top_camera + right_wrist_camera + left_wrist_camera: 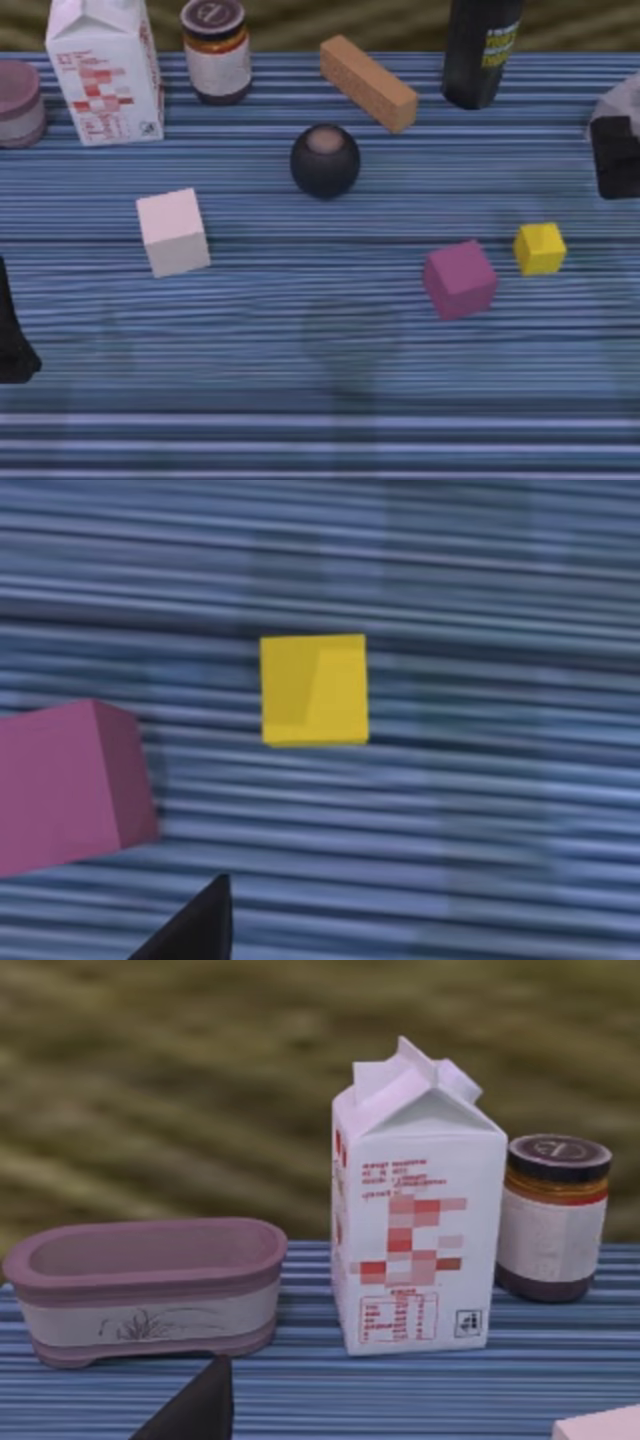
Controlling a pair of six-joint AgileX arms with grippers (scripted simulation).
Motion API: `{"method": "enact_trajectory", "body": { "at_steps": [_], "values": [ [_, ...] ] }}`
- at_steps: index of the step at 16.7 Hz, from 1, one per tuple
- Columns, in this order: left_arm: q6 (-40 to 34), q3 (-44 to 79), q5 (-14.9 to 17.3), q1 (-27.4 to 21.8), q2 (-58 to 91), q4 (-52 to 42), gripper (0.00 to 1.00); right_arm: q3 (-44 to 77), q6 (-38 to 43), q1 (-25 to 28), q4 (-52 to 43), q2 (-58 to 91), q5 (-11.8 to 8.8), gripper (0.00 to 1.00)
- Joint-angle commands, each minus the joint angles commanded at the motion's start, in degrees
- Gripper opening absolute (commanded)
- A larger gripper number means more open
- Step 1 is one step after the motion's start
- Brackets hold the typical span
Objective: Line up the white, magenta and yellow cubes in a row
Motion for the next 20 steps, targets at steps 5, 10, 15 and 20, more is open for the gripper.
{"method": "enact_trajectory", "body": {
  "at_steps": [5,10,15,20],
  "values": [
    [0.0,0.0,0.0,0.0,0.0,0.0,1.0,20.2,1.37,2.74,-12.92,26.45,-0.02,1.0],
    [0.0,0.0,0.0,0.0,0.0,0.0,1.0,32.75,2.23,4.34,-20.08,40.11,-0.08,1.0],
    [0.0,0.0,0.0,0.0,0.0,0.0,1.0,34.49,2.34,4.56,-20.98,41.68,-0.1,1.0],
    [0.0,0.0,0.0,0.0,0.0,0.0,1.0,32.75,2.21,4.4,-18.56,42.55,-0.09,1.0]
  ]
}}
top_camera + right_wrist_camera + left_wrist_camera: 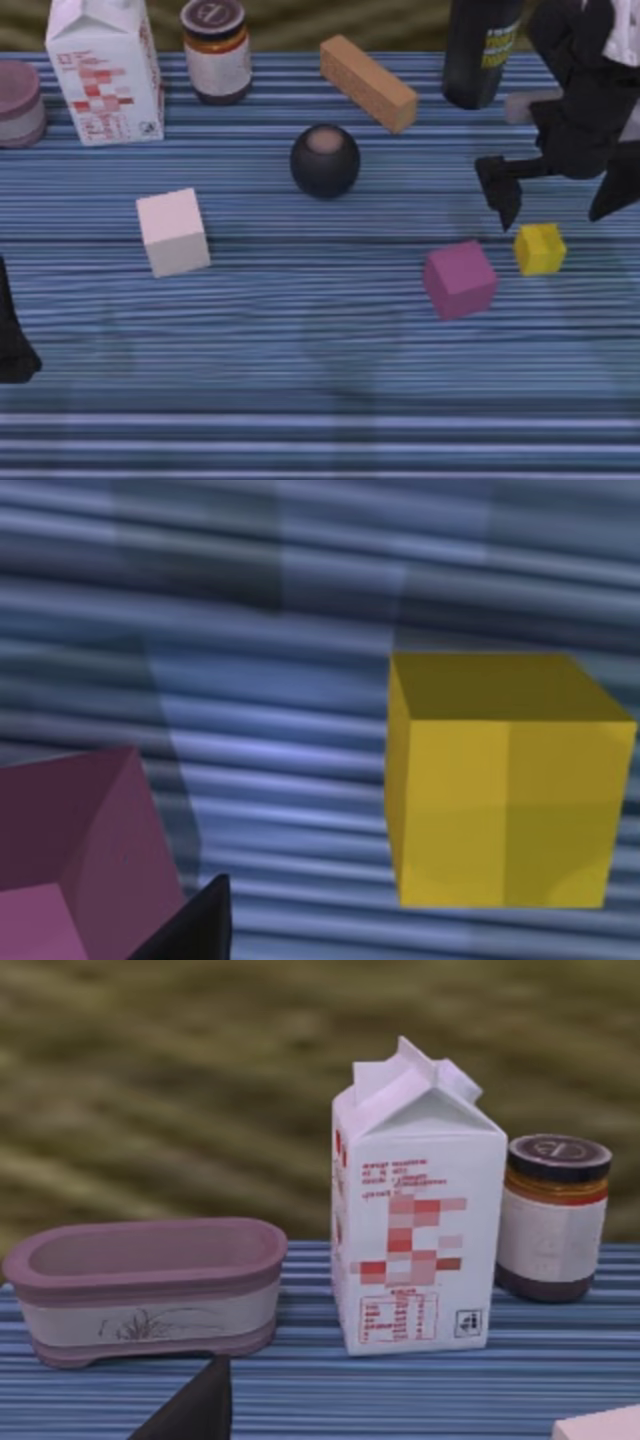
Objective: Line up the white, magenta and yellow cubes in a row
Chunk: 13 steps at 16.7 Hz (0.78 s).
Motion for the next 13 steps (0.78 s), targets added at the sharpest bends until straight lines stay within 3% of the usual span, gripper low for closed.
{"method": "enact_trajectory", "body": {
  "at_steps": [6,11,13],
  "values": [
    [0.0,0.0,0.0,0.0,0.0,0.0,1.0,-7.11,0.26,0.19,13.06,5.47,0.06,1.0],
    [0.0,0.0,0.0,0.0,0.0,0.0,1.0,-7.87,0.29,0.23,14.22,6.17,0.06,1.0],
    [0.0,0.0,0.0,0.0,0.0,0.0,1.0,-7.87,0.29,0.23,14.22,6.17,0.06,0.85]
  ]
}}
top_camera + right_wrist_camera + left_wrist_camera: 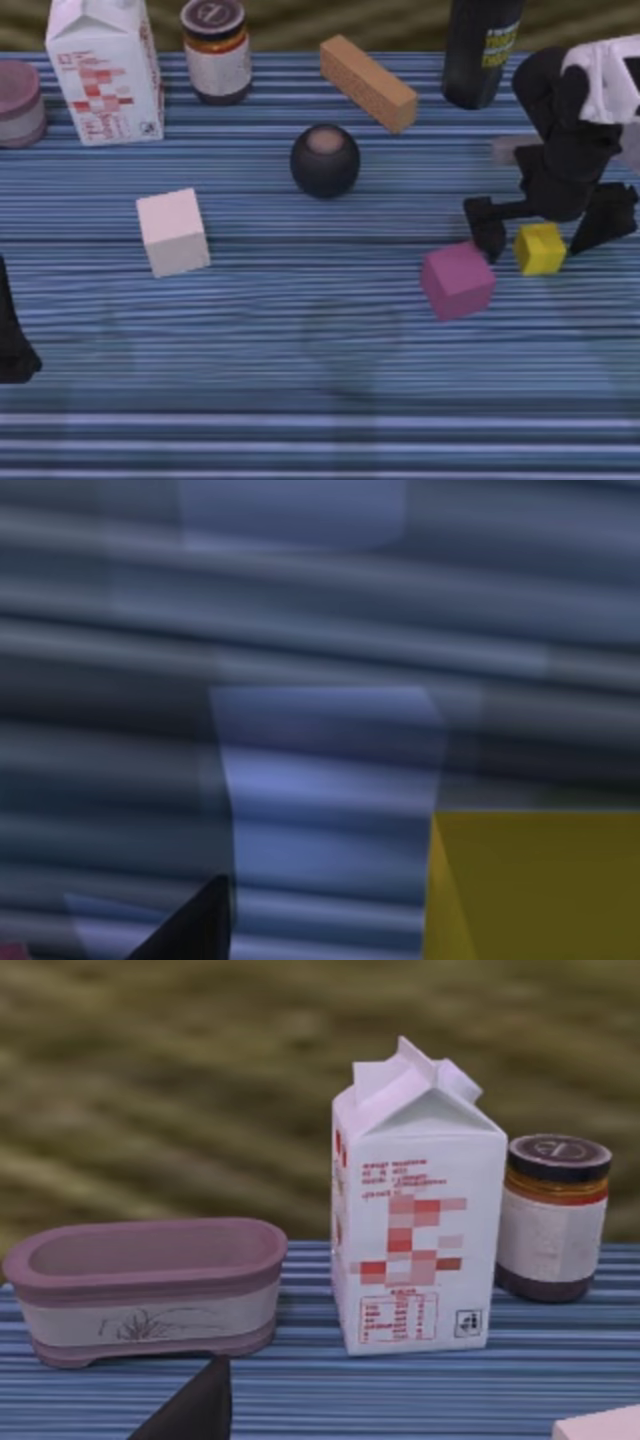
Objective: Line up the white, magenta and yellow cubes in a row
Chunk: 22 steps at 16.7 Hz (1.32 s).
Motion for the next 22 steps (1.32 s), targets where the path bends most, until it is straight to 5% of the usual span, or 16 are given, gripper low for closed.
{"method": "enact_trajectory", "body": {
  "at_steps": [11,22],
  "values": [
    [0.0,0.0,0.0,0.0,0.0,0.0,1.0,0.0,0.0,0.0,0.0,0.0,0.0,0.02],
    [0.0,0.0,0.0,0.0,0.0,0.0,1.0,1.44,-0.17,-0.03,-1.66,-2.31,0.21,0.0]
  ]
}}
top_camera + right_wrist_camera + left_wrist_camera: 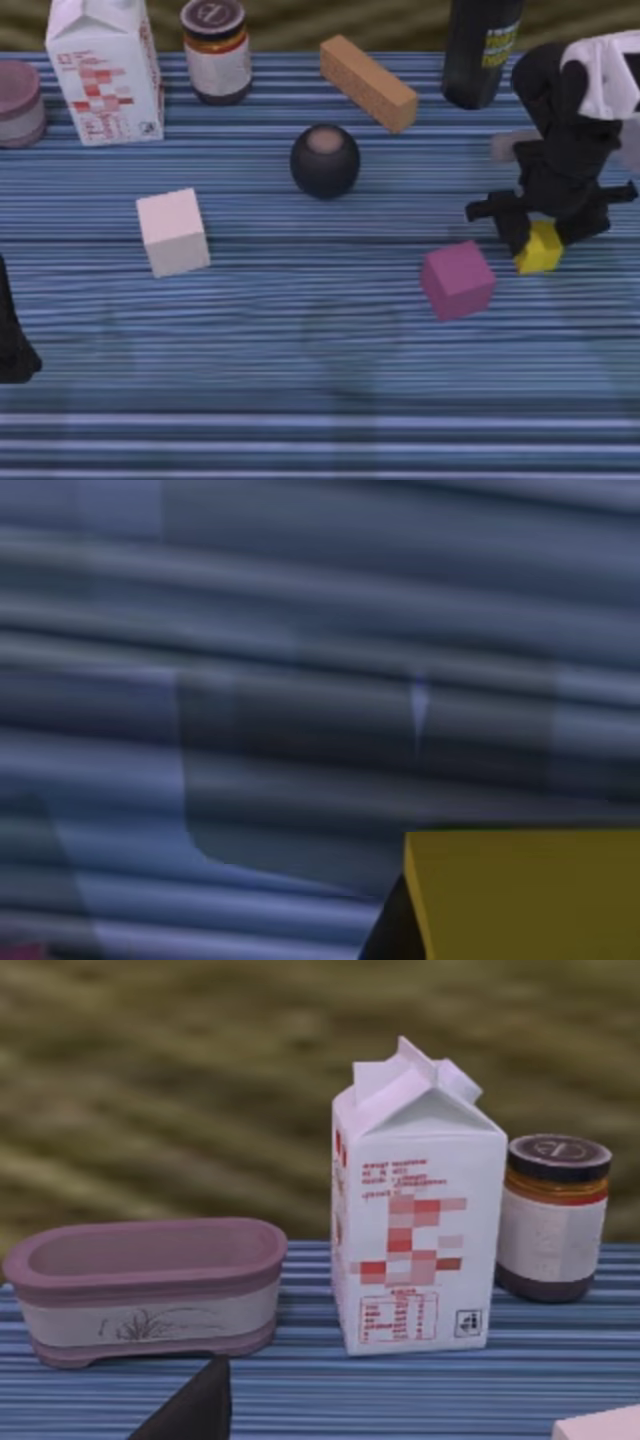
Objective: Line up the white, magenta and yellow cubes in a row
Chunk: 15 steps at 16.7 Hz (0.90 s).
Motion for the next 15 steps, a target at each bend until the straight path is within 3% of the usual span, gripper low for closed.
{"method": "enact_trajectory", "body": {
  "at_steps": [7,12,15],
  "values": [
    [0.0,0.0,0.0,0.0,0.0,0.0,1.0,6.94,-0.04,0.37,-11.93,-4.76,-0.05,0.0],
    [0.0,0.0,0.0,0.0,0.0,0.0,1.0,6.88,0.19,0.2,-11.98,-4.79,-0.07,0.0],
    [0.0,0.0,0.0,0.0,0.0,0.0,1.0,4.17,4.21,3.58,-11.57,-7.04,0.08,0.0]
  ]
}}
